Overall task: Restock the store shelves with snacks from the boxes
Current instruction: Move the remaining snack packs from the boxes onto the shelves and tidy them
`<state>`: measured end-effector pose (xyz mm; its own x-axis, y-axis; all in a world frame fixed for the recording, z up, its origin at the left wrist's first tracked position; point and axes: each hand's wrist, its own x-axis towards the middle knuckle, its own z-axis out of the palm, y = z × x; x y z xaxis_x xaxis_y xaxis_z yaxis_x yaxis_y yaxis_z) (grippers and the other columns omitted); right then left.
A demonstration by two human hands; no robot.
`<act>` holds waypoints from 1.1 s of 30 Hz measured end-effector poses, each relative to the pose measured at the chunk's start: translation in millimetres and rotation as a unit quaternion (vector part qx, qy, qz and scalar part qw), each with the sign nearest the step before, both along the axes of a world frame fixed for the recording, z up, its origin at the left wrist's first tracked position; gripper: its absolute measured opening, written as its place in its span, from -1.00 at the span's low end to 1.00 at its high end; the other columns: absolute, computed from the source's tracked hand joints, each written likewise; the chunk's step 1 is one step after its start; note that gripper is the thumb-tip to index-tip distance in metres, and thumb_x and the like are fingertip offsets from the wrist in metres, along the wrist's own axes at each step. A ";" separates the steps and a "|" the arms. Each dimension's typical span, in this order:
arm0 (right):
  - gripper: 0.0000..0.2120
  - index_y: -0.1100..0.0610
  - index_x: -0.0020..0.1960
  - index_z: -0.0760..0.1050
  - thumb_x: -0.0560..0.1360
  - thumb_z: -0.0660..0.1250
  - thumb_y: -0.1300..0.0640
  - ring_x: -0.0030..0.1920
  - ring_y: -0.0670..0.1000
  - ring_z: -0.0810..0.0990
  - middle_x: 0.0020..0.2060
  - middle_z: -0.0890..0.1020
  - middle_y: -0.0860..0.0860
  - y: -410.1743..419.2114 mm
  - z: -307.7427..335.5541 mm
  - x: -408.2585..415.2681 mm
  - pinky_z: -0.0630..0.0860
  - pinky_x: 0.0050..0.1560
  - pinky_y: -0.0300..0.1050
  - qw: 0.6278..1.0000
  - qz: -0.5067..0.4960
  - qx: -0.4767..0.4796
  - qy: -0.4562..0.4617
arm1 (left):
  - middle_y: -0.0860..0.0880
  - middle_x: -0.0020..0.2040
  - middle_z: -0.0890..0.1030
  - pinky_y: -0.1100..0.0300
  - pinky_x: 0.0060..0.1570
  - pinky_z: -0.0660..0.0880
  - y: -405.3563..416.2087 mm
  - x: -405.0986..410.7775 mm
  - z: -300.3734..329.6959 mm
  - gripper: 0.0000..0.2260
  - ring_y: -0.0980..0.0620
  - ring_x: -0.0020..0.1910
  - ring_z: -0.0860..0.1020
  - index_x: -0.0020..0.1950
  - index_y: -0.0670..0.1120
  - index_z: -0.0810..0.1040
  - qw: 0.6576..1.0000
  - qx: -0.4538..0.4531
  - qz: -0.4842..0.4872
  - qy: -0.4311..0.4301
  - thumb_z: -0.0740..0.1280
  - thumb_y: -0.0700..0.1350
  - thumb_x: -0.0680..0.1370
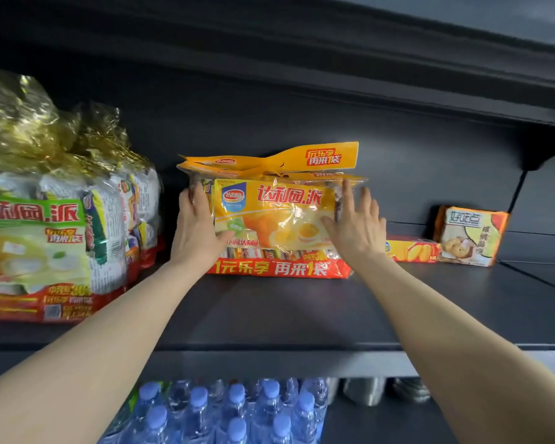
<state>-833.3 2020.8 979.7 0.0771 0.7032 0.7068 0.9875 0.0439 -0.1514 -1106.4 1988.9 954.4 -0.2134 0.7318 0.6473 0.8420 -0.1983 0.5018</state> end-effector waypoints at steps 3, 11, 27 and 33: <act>-0.30 -0.03 0.60 -0.07 0.61 0.15 -0.24 0.51 0.22 0.21 0.56 0.14 0.15 -31.9 5.3 9.8 0.35 0.36 0.22 0.998 -0.007 0.011 -0.065 | -0.15 0.54 0.09 -0.13 0.34 0.41 -20.4 6.7 1.7 -0.11 -0.19 0.49 0.24 0.59 -0.05 0.01 0.998 -0.004 0.012 0.068 0.50 0.05 0.46; -0.37 0.03 0.60 0.08 0.62 0.16 -0.17 0.46 0.28 0.26 0.48 0.28 0.21 -147.7 -1.5 59.2 0.38 0.25 0.27 0.990 0.005 0.033 -0.134 | -0.22 0.51 0.23 -0.14 0.40 0.31 -125.0 67.7 -6.5 -0.34 -0.24 0.48 0.24 0.56 -0.09 0.21 0.982 0.018 0.019 0.187 0.40 0.02 0.54; -0.43 0.09 0.55 0.23 0.60 0.21 -0.08 0.39 0.30 0.36 0.44 0.36 0.25 -432.6 -282.4 217.7 0.38 0.24 0.27 0.986 -0.014 -0.133 -0.101 | -0.19 0.47 0.30 -0.04 0.44 0.25 -331.0 256.3 -250.9 -0.44 -0.23 0.44 0.30 0.46 -0.11 0.33 0.953 -0.055 -0.213 0.209 0.39 -0.08 0.49; -0.41 0.07 0.55 0.23 0.58 0.30 -0.01 0.39 0.28 0.37 0.42 0.37 0.22 -501.7 -436.0 241.7 0.42 0.21 0.24 0.958 -0.048 -0.280 -0.027 | -0.17 0.46 0.31 -0.13 0.42 0.31 -388.0 279.4 -412.4 -0.47 -0.22 0.48 0.26 0.45 -0.12 0.34 0.900 -0.205 -0.306 0.232 0.42 -0.10 0.52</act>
